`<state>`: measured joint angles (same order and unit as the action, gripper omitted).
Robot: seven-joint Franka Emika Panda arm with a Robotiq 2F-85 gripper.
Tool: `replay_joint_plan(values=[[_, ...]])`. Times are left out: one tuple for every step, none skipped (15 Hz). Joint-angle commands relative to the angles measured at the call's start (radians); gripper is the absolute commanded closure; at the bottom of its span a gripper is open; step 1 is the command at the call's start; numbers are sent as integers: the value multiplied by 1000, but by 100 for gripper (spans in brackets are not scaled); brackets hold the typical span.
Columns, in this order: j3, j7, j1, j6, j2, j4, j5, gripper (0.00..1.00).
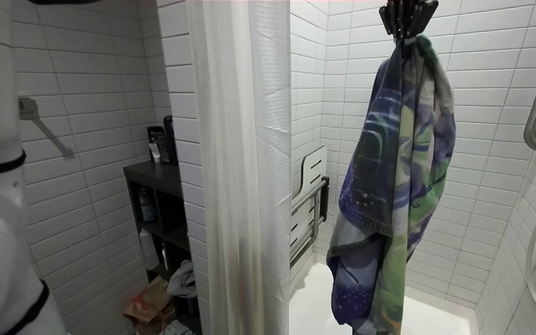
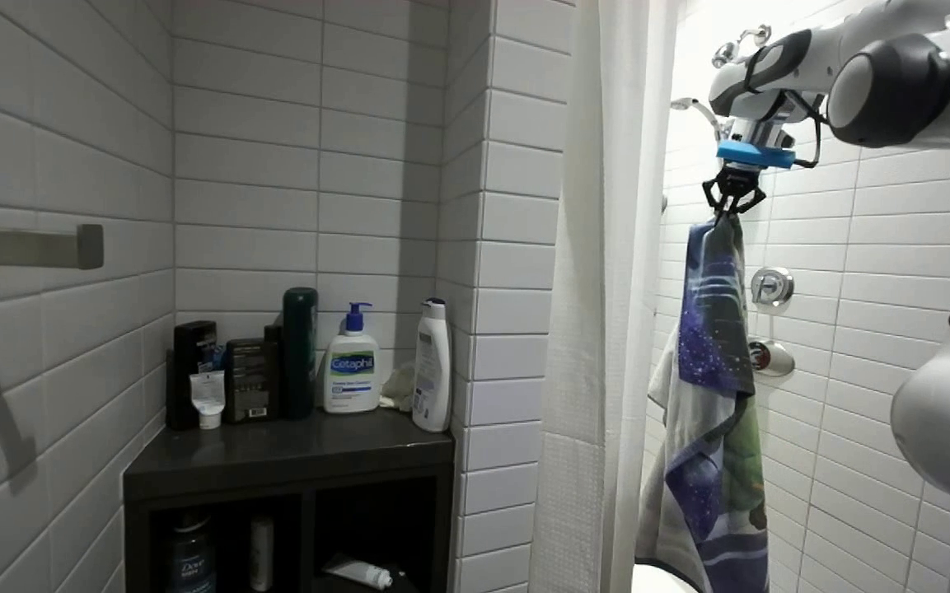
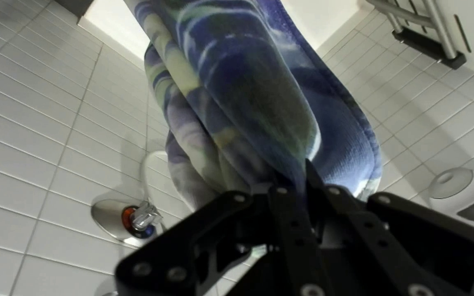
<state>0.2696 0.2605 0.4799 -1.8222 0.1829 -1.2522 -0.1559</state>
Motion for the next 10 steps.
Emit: replay_joint_plan(values=[[-33,-95,-39,-155,-186,-235,-6,97],[-44,-113,-46,-191,-224,-286,-24,97],[-54,-125,-52,-211,-259,-329,-45,97],[-63,-135,-57,-228,-293,-371,-71,97],[-72,-141,-65,-228,-330,-410,-96,97],[-81,-150,-73,-214,-362,-443,-118,97],[-45,-152,-128,-184,-389,-464,-133,97],[-47,-149,-143,-155,-415,-488,-144,97],[-46,-150,-163,-126,-441,-510,-155,97],[-46,-152,-182,-93,-464,-531,-164,97]])
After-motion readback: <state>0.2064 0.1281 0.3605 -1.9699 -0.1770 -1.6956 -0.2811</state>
